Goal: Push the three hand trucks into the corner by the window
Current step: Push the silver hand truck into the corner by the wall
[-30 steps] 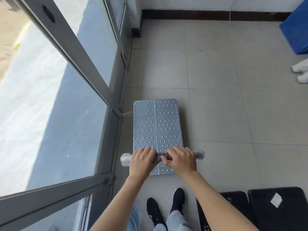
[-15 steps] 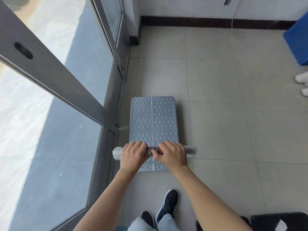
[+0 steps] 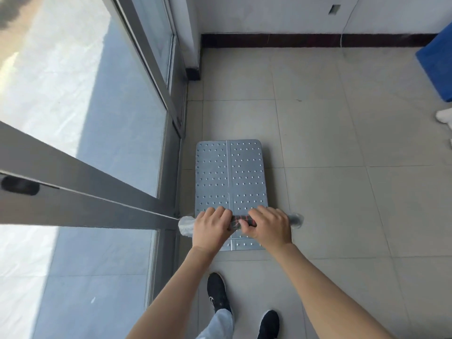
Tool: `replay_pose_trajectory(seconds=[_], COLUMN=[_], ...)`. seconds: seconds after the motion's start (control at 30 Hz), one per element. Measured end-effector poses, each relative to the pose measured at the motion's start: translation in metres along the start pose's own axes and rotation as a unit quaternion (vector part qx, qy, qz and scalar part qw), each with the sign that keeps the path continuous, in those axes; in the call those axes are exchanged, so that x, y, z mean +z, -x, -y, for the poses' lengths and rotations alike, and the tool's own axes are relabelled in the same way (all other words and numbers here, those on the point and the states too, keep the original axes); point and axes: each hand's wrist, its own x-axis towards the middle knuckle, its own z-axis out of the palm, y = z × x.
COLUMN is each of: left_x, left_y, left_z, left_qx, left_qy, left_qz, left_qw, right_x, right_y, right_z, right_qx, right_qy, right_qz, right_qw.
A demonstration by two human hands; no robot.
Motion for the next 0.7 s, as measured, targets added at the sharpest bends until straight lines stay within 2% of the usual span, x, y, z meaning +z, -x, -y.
replay_pose_trajectory(seconds=[0.33,0.7], left_x=[0.009,0.039], left_y=[-0.115,-0.269], left_z=[0.069,0.121], left_qx=[0.037,0.018], left_qy=[-0.007,-0.017], left_qz=[-0.006,0.002], left_qw=[0.999,1.000], right_x=[0.038,0.088], right_y=[-0.118,-0.270], right_z=[-0.001,-0.046], right_qx=[0.035,0.042], right_qy=[0.006,-0.006], right_qz=[0.016,0.010], right_qw=[0.999,0.999])
